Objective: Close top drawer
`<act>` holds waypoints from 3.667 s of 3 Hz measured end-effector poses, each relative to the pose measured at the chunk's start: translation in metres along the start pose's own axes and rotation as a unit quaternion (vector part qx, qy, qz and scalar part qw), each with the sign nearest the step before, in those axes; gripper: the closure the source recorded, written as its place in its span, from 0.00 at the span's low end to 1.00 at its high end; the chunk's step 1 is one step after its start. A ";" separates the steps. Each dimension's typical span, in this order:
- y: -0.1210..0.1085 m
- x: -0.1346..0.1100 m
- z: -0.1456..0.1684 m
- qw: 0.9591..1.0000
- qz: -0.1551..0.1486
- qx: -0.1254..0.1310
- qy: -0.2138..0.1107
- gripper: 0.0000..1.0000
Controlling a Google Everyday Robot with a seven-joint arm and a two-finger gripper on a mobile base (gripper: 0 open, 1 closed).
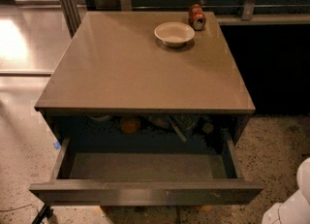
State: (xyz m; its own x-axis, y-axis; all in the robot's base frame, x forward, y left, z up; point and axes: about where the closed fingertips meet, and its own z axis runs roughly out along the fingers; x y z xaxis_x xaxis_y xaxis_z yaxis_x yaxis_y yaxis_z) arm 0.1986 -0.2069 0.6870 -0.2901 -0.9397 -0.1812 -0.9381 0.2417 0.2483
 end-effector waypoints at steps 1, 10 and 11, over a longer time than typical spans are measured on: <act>0.000 0.000 0.000 1.000 0.001 0.002 0.001 1.00; -0.150 -0.116 0.033 0.950 0.133 0.141 -0.244 1.00; -0.161 -0.128 0.033 0.945 0.139 0.149 -0.256 1.00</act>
Offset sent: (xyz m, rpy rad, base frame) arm 0.0496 0.0191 -0.0313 0.1876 -0.1853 -0.1660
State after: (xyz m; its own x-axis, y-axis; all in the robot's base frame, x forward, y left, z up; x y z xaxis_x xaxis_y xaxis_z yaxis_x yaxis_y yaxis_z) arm 0.3800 -0.1177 0.6389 -0.5154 -0.6084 -0.6035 -0.8020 0.5905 0.0896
